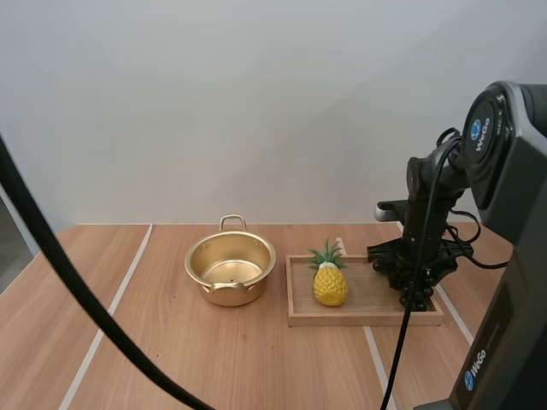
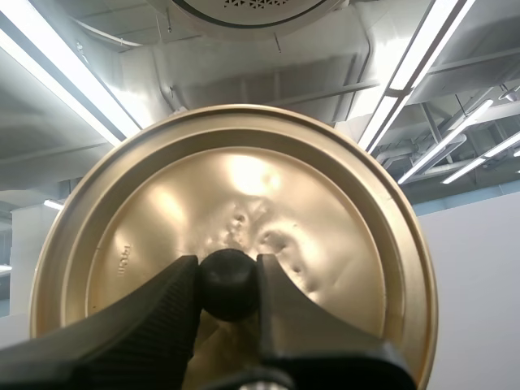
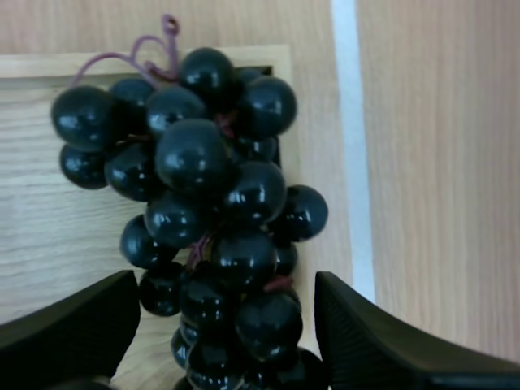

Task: Open the pot, put the grape inside, and close it

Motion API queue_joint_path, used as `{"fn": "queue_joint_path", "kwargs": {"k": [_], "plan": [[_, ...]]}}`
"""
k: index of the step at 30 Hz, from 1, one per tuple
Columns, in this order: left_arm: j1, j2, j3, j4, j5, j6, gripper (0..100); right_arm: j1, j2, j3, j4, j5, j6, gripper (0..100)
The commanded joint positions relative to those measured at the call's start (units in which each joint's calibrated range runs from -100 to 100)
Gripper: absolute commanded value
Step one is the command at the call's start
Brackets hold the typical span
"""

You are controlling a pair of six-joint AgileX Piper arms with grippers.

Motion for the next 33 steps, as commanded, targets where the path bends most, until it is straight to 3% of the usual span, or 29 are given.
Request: {"fn": "queue_joint_path", "kwargs": {"k": [1,2,23,33], "plan": [[-0.04,0.07,-0.30,0.38,-0.48,-0.05,0,-0.16,-0.18,0.28,2.23,0.19,-2.20,21],[-0.04,0.07,-0.30,0.38,-0.48,-0.05,0,-0.16,-0.18,0.28,2.54,1.35,-1.38,0],[-0.04,0.07,-0.30,0.50,-0.49,-0.05,0,-0.16,-16.98,0.14,3.24,1.32,-2.39,0],[-0.04,0.07,-0.30,-0.46,-0.49,-0.06,0,-0.16,-26.74,-3.53,10.34,7.06,-6.92,0]]}}
